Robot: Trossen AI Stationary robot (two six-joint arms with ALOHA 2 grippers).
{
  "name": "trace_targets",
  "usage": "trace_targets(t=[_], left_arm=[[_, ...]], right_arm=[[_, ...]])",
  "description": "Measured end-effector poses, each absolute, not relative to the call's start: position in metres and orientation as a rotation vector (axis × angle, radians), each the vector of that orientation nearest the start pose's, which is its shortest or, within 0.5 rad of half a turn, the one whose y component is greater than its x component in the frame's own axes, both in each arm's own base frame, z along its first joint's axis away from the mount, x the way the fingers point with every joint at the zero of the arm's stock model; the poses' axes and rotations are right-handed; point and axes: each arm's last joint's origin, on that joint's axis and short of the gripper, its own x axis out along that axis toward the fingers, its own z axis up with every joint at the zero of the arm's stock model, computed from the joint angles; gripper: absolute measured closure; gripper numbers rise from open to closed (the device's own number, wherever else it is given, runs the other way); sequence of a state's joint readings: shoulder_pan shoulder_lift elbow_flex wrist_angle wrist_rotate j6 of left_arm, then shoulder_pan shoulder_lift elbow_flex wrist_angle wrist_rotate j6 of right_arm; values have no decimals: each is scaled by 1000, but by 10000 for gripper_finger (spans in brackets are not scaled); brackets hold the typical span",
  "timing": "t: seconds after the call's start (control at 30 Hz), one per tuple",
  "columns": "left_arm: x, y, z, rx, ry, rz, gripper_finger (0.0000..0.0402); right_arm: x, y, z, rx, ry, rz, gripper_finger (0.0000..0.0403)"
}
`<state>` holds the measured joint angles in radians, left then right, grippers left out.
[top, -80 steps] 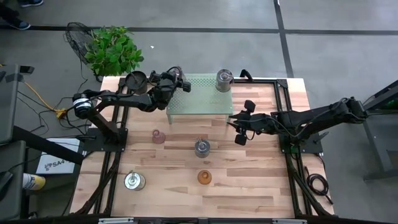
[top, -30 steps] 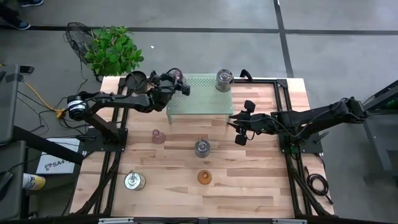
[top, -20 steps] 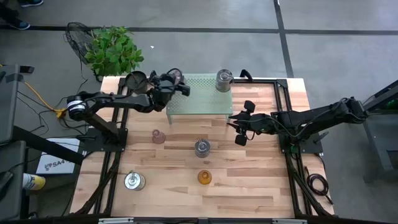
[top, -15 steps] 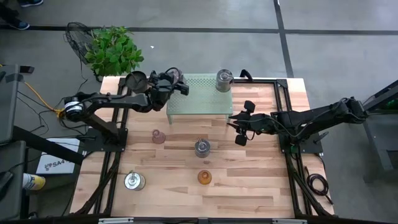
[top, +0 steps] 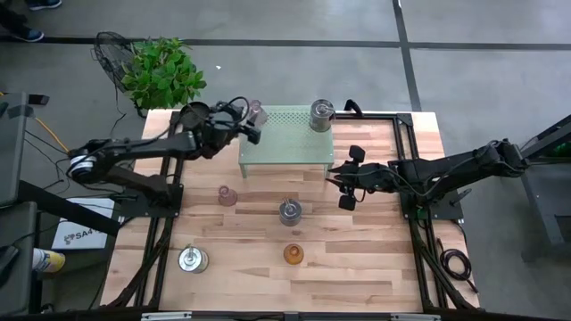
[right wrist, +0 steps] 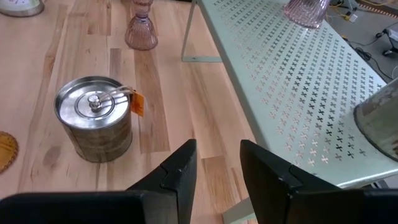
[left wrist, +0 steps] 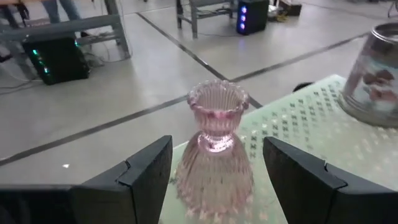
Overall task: Pick & Place candle stick holders
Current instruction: Put the top scented candle on the shelf
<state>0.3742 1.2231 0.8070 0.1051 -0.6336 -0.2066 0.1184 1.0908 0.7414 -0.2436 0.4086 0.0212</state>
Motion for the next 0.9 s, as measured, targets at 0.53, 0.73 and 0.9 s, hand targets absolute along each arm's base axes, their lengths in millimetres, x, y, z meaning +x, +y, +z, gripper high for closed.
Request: trace_targets(t=[0.53, 0.73, 0.9], left_arm=[[225, 38, 298, -10, 350, 586, 153], [229, 27, 291, -120, 387, 458, 153], [238, 25, 281, -151, 443, 370, 153]], right_arm=[[227, 16, 257, -136, 573, -279, 284], [227, 16, 257, -136, 574, -279, 284], [227, 16, 257, -136, 575, -279, 284]])
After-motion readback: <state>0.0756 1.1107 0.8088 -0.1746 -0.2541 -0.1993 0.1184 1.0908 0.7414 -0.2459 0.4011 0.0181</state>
